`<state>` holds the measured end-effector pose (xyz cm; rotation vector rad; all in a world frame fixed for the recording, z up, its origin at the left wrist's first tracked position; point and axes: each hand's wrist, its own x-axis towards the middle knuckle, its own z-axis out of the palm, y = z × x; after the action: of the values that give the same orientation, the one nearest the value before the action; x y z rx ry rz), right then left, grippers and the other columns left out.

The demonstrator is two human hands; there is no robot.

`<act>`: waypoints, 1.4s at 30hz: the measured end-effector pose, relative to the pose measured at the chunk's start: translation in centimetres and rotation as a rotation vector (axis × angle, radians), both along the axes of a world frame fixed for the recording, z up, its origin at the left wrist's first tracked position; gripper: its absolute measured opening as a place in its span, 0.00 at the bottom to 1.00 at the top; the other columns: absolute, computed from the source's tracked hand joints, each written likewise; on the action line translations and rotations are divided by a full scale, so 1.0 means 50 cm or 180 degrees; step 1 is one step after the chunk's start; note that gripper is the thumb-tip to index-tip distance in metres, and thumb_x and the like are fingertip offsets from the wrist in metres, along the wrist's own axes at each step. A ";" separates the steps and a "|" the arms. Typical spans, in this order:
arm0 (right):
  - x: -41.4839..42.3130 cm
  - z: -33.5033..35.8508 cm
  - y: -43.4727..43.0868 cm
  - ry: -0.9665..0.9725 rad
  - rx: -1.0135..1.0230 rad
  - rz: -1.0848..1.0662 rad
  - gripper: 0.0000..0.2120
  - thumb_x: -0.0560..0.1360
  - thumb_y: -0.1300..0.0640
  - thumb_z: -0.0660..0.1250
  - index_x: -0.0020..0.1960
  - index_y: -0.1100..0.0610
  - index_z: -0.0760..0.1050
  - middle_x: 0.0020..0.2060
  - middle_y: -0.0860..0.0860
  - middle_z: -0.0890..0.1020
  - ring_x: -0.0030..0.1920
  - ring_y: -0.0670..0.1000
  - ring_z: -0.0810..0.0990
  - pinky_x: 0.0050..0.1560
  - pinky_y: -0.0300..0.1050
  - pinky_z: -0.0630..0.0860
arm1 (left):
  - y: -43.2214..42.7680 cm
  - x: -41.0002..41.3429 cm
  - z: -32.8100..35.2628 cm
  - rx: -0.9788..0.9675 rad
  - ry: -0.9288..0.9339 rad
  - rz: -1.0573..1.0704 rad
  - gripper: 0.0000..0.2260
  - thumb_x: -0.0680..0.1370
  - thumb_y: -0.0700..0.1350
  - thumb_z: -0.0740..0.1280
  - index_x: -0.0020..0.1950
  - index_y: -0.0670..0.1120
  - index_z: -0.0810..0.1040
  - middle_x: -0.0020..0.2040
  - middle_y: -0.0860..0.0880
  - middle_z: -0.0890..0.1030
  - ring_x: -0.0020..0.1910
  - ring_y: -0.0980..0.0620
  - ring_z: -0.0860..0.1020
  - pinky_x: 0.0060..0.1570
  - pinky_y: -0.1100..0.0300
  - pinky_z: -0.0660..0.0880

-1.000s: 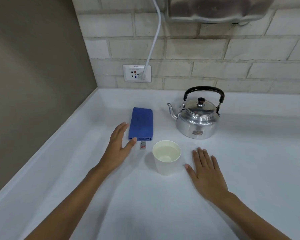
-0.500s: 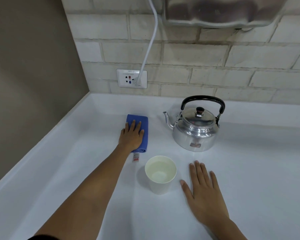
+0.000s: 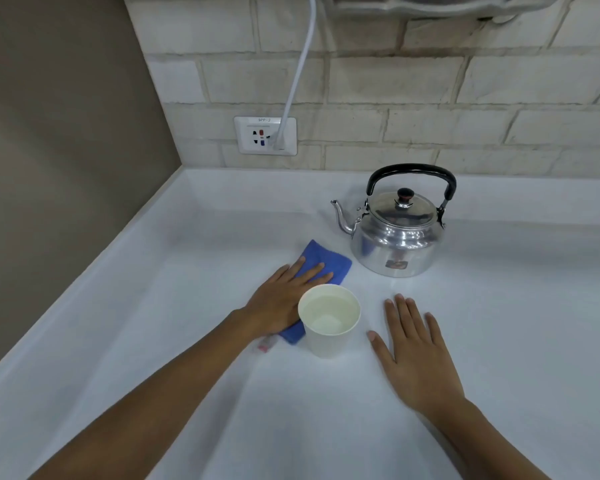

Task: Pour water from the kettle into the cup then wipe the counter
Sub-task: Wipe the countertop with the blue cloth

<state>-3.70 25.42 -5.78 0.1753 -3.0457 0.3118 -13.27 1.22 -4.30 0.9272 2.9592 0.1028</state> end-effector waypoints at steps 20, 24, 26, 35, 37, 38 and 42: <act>-0.005 0.001 0.001 -0.0046 0.0207 0.0012 0.32 0.77 0.39 0.39 0.75 0.56 0.42 0.77 0.54 0.46 0.76 0.51 0.43 0.75 0.51 0.42 | -0.050 0.239 -0.010 0.0464 0.0036 0.1047 0.22 0.80 0.57 0.40 0.73 0.58 0.38 0.75 0.60 0.42 0.74 0.56 0.37 0.72 0.60 0.35; -0.002 -0.002 -0.002 -0.0006 0.0256 -0.0003 0.33 0.77 0.39 0.39 0.75 0.57 0.43 0.77 0.54 0.48 0.76 0.52 0.45 0.75 0.52 0.44 | -0.139 0.346 -0.005 0.0350 0.0085 0.1096 0.25 0.75 0.63 0.33 0.71 0.60 0.37 0.74 0.63 0.42 0.72 0.62 0.36 0.69 0.65 0.33; -0.003 -0.003 -0.003 -0.0004 0.0255 -0.0022 0.33 0.76 0.39 0.39 0.75 0.57 0.43 0.77 0.54 0.48 0.76 0.52 0.45 0.75 0.52 0.43 | -0.165 0.331 -0.001 0.0238 0.0122 0.1369 0.25 0.76 0.61 0.34 0.72 0.58 0.38 0.75 0.60 0.43 0.73 0.59 0.38 0.71 0.61 0.37; -0.003 -0.002 0.001 -0.0067 0.0284 -0.0002 0.33 0.76 0.39 0.39 0.75 0.57 0.44 0.77 0.55 0.48 0.76 0.52 0.45 0.76 0.53 0.44 | -0.005 0.377 -0.009 0.0221 0.0324 0.1595 0.23 0.81 0.53 0.44 0.75 0.49 0.47 0.77 0.50 0.50 0.76 0.48 0.45 0.73 0.55 0.43; -0.002 -0.003 0.002 -0.0067 0.0285 0.0007 0.33 0.77 0.39 0.39 0.75 0.57 0.44 0.77 0.55 0.49 0.76 0.52 0.45 0.76 0.53 0.45 | -0.012 0.447 -0.002 0.0248 0.0293 0.1240 0.24 0.80 0.54 0.44 0.75 0.48 0.56 0.75 0.50 0.58 0.75 0.47 0.54 0.73 0.54 0.49; -0.002 -0.002 0.002 -0.0079 0.0273 0.0007 0.33 0.77 0.39 0.39 0.75 0.57 0.44 0.77 0.55 0.49 0.76 0.52 0.45 0.75 0.53 0.44 | -0.031 0.471 -0.001 0.0239 0.0354 0.1146 0.25 0.80 0.55 0.43 0.73 0.47 0.60 0.74 0.50 0.61 0.73 0.45 0.58 0.72 0.54 0.51; 0.000 0.000 0.000 -0.0084 0.0249 -0.0002 0.32 0.77 0.40 0.40 0.75 0.57 0.44 0.77 0.55 0.48 0.76 0.52 0.45 0.75 0.53 0.44 | -0.122 0.477 0.008 0.0277 0.0286 0.1574 0.32 0.75 0.63 0.33 0.74 0.49 0.48 0.75 0.53 0.50 0.75 0.50 0.47 0.71 0.60 0.44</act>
<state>-3.69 25.44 -5.79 0.1762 -3.0859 0.1964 10.60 -4.86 -3.90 0.1882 3.2186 0.2088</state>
